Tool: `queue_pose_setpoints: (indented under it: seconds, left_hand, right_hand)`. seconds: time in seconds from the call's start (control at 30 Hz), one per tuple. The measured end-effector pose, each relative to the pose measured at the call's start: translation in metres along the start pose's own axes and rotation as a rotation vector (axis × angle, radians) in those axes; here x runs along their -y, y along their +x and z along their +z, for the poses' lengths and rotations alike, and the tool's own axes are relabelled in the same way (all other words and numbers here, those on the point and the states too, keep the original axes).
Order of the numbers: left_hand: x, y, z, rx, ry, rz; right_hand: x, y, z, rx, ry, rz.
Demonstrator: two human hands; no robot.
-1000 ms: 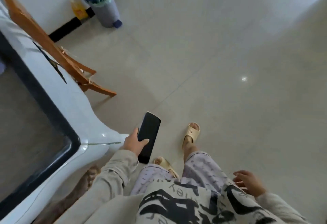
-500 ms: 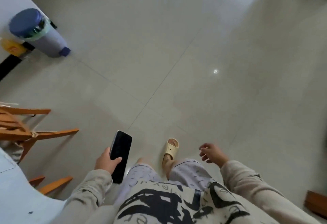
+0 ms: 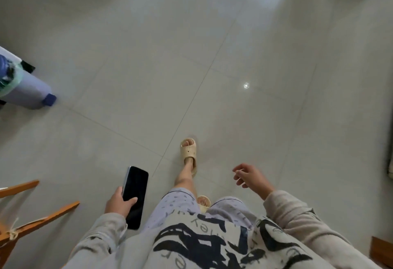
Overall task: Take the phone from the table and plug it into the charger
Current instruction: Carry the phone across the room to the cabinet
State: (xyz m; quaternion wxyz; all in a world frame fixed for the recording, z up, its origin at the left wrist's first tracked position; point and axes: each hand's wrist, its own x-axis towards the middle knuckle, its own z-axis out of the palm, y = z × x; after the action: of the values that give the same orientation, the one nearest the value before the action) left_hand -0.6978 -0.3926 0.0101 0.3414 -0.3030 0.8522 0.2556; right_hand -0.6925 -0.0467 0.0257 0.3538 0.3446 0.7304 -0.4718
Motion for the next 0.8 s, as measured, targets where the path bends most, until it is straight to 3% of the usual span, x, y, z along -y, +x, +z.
queue_pose_setpoints:
  seconds: [0.23,0.57,0.8]
  left_hand:
    - [-0.140,0.065,-0.052,0.062,0.025,0.115]
    - [-0.344,0.137,-0.111,0.047,0.031,0.384]
    - [-0.438,0.179,-0.099,0.053,0.033,0.367]
  right_hand:
    - [0.053,0.044,-0.042,-0.102,0.115,0.154]
    - [0.128,0.110,-0.119,-0.216,0.277,0.223]
    - [0.200,0.193,-0.187,-0.144,0.242,0.187]
